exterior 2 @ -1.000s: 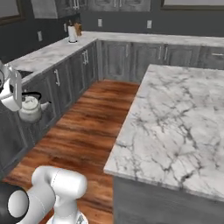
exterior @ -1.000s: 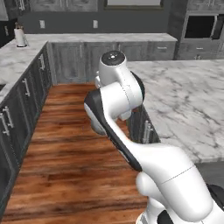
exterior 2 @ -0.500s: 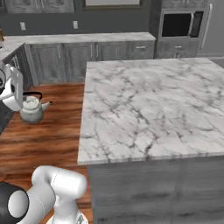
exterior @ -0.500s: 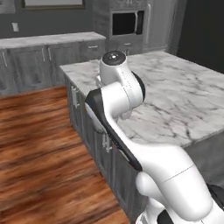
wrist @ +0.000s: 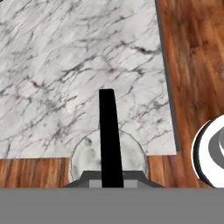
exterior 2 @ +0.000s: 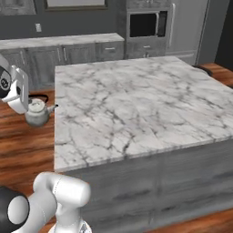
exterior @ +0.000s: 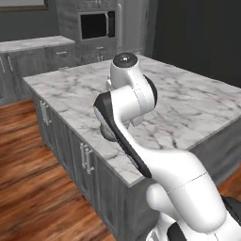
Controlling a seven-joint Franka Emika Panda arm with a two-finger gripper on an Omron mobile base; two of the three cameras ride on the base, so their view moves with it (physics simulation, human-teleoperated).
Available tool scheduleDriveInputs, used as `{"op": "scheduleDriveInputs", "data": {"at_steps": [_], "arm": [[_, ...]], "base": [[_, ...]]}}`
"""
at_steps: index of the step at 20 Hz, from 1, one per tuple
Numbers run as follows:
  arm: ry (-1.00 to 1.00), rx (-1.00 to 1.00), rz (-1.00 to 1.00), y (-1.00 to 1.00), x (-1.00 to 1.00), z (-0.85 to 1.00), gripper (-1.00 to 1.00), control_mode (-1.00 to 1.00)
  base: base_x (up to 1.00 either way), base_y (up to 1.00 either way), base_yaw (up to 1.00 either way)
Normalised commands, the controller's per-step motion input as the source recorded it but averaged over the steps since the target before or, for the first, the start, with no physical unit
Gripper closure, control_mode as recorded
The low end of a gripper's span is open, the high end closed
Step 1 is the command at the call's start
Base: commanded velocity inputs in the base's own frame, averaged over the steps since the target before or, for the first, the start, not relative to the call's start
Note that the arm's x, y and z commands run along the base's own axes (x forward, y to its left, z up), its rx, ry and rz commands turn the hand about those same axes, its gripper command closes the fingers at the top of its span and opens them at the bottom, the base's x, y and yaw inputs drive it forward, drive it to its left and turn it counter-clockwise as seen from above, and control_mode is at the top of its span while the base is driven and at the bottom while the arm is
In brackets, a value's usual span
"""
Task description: The kettle is done boiling. Turn off the stove, then wait for 300 timesteps before moving the kettle to the dining table.
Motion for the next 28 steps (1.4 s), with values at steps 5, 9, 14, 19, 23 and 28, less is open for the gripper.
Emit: {"op": "scheduleDriveInputs", "data": {"at_steps": [5, 9, 14, 19, 23, 28], "arm": [[0.00, 0.00, 0.00, 0.00, 0.00, 0.00, 1.00, 1.00], [0.00, 0.00, 0.00, 0.00, 0.00, 0.00, 1.00, 1.00], [0.00, 0.00, 0.00, 0.00, 0.00, 0.00, 1.00, 1.00], [0.00, 0.00, 0.00, 0.00, 0.00, 0.00, 1.00, 1.00], [0.00, 0.00, 0.00, 0.00, 0.00, 0.00, 1.00, 1.00], [0.00, 0.00, 0.00, 0.00, 0.00, 0.00, 1.00, 1.00]], "base": [[0.00, -0.53, -0.17], [-0.03, -0.55, -0.12], [-0.01, -0.65, -0.08], [0.00, -0.75, -0.04], [0.00, -0.82, -0.01], [0.00, -0.82, 0.00]]}}
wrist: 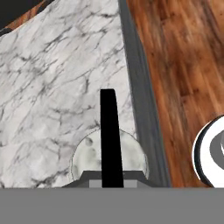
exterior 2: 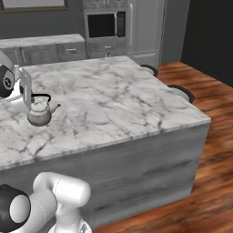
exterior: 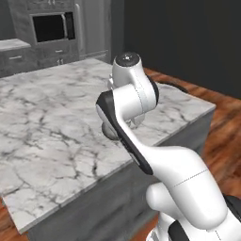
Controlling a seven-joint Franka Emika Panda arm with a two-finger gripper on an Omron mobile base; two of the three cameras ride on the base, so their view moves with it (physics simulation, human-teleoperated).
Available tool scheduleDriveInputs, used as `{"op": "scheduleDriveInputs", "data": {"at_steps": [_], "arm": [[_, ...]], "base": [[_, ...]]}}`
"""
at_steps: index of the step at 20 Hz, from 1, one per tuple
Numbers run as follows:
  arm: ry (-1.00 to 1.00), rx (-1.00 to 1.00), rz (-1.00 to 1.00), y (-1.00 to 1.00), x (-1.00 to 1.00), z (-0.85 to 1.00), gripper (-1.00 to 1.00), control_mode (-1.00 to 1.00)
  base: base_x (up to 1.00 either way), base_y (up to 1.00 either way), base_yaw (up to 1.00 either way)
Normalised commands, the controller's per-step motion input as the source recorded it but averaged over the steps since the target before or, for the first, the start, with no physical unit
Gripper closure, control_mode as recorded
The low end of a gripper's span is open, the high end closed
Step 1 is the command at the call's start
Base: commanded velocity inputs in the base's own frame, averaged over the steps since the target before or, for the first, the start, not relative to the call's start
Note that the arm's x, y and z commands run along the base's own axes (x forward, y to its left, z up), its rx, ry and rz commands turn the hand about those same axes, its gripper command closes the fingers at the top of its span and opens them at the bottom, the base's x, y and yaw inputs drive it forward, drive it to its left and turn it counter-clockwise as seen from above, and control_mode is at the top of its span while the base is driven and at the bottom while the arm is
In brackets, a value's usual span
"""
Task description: The kettle is done boiling. Turn off the stove, then wait for 300 timesteps before moving the kettle to the dining table.
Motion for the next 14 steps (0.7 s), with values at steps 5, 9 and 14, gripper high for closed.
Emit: {"op": "scheduleDriveInputs", "data": {"at_steps": [5, 9, 14], "arm": [[0.00, 0.00, 0.00, 0.00, 0.00, 0.00, 1.00, 1.00], [0.00, 0.00, 0.00, 0.00, 0.00, 0.00, 1.00, 1.00], [0.00, 0.00, 0.00, 0.00, 0.00, 0.00, 1.00, 1.00]], "base": [[0.03, -0.82, 0.00], [0.08, -0.82, 0.01], [0.22, -0.77, 0.08]]}}
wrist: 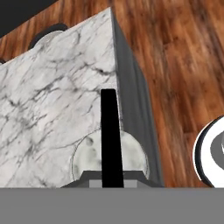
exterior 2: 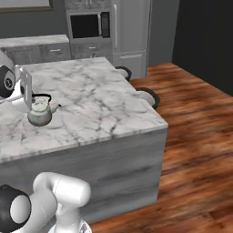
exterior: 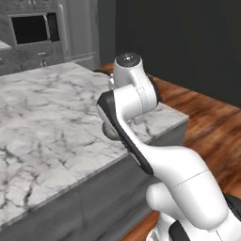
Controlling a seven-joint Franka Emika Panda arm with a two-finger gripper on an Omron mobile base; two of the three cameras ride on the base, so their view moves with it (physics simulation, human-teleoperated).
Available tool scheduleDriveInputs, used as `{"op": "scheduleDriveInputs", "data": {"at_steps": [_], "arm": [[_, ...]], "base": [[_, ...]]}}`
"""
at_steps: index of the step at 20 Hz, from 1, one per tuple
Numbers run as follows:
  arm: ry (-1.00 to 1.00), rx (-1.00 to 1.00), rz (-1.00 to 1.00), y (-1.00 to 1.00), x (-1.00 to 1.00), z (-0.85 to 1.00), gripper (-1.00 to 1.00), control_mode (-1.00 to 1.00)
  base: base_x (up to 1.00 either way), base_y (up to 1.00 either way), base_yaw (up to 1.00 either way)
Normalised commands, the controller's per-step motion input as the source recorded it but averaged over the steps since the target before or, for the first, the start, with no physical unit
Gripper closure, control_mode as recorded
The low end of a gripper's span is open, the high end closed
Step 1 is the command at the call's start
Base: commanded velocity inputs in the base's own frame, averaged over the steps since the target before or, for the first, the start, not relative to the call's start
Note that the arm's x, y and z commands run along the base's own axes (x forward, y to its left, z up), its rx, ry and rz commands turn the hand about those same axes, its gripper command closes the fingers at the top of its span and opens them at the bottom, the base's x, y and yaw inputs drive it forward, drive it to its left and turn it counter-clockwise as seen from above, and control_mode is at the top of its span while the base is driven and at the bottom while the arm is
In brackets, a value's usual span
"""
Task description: The kettle is done boiling. Turn off the stove, then wait for 300 timesteps before moving the kettle to the dining table.
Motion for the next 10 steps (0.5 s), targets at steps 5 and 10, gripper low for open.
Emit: {"op": "scheduleDriveInputs", "data": {"at_steps": [5, 10], "arm": [[0.00, 0.00, 0.00, 0.00, 0.00, 0.00, 1.00, 1.00], [0.00, 0.00, 0.00, 0.00, 0.00, 0.00, 1.00, 1.00]], "base": [[0.18, -0.64, 0.12], [0.13, -0.55, 0.16]]}}
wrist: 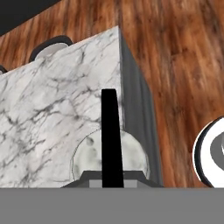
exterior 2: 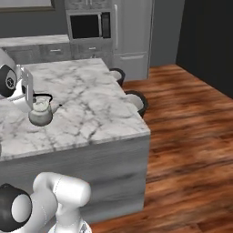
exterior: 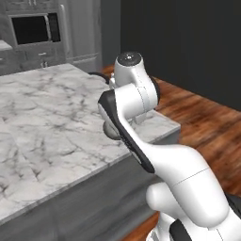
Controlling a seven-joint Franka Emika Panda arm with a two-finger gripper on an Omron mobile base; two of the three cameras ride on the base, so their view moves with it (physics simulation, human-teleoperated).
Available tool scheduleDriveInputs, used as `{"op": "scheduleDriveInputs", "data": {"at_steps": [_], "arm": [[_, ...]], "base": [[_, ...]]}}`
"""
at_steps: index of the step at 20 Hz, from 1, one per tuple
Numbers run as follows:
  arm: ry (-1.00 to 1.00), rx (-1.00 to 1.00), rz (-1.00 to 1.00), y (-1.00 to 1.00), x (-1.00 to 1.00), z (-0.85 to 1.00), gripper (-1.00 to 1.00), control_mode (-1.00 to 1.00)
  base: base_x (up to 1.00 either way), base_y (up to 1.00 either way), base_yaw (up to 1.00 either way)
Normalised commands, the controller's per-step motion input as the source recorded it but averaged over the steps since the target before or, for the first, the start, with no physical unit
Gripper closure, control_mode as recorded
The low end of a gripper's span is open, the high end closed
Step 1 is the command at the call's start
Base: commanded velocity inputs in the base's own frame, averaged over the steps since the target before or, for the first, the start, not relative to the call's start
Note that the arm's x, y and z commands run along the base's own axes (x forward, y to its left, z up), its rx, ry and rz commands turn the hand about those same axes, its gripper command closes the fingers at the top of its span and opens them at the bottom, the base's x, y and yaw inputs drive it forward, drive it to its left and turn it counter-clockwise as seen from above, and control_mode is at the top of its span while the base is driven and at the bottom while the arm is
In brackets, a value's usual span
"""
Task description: The kettle is done boiling. Turn off the stove, then wait for 300 timesteps before moving the kettle to the dining table.
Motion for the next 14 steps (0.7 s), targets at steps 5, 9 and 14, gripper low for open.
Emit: {"op": "scheduleDriveInputs", "data": {"at_steps": [5, 9, 14], "arm": [[0.00, 0.00, 0.00, 0.00, 0.00, 0.00, 1.00, 1.00], [0.00, 0.00, 0.00, 0.00, 0.00, 0.00, 1.00, 1.00], [0.00, 0.00, 0.00, 0.00, 0.00, 0.00, 1.00, 1.00]], "base": [[0.10, -0.50, 0.18], [0.29, -0.47, 0.21], [0.44, -0.44, 0.28]]}}
